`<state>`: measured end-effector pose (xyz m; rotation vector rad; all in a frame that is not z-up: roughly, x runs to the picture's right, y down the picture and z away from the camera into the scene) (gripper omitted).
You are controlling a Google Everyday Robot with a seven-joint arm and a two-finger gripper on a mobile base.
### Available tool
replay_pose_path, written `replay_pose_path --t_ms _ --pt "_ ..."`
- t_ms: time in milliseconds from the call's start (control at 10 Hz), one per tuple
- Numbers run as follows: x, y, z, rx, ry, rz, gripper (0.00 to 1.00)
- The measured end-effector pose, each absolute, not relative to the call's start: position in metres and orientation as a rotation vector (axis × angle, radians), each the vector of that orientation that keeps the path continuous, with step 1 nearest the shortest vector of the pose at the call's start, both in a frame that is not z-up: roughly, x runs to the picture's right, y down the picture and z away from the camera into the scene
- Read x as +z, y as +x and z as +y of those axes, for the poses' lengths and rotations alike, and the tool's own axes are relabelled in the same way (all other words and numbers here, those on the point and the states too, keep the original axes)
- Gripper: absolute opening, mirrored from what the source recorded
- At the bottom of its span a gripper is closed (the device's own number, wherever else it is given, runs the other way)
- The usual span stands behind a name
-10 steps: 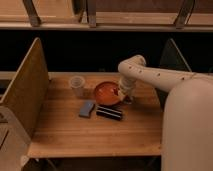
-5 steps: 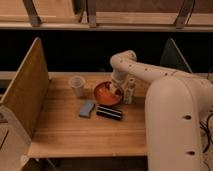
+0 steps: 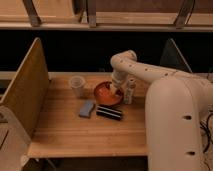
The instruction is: Place the pepper in the ceramic bowl
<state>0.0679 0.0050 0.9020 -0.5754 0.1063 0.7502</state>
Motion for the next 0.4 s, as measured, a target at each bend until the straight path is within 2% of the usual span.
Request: replay_pose_path --t_ms 100,200,400 --pt "0.902 0.0682 0.005 0.751 -0.575 0.106 0.75" --pt "0.902 0.0684 0.0051 0.751 -0.575 0.107 0.79" --pt "0.9021 0.0687 0.0052 0.751 -0.575 0.107 0.8"
